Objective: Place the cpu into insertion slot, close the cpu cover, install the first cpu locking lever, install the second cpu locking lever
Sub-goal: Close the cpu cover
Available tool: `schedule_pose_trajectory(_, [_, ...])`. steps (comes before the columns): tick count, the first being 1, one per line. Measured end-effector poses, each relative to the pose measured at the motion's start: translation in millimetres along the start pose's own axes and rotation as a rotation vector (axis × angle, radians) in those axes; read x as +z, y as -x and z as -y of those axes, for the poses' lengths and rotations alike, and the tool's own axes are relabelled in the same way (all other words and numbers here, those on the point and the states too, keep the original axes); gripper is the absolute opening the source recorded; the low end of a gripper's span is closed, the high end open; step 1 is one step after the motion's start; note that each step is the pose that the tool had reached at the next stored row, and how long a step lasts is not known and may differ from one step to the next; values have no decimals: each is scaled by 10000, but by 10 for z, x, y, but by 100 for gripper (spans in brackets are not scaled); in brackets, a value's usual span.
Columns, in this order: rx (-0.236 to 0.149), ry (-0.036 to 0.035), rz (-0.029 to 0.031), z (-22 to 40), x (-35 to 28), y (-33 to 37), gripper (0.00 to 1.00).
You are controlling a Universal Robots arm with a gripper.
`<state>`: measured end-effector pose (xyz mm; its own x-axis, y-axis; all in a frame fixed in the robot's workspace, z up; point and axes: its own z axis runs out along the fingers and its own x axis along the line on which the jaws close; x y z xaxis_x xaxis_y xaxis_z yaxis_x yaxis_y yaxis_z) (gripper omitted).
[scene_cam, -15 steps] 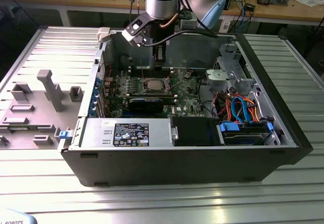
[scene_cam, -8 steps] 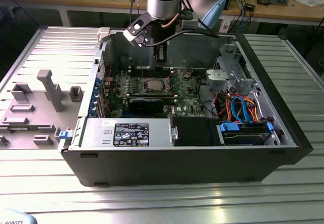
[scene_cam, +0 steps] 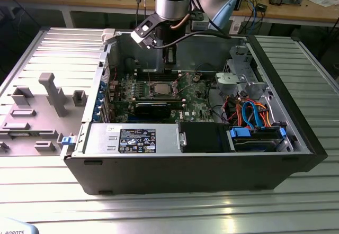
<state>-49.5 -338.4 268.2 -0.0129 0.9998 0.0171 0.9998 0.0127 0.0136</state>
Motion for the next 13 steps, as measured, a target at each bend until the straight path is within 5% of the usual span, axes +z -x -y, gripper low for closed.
schedule_pose_trajectory(13, [0, 0, -1, 0, -33, -1, 11])
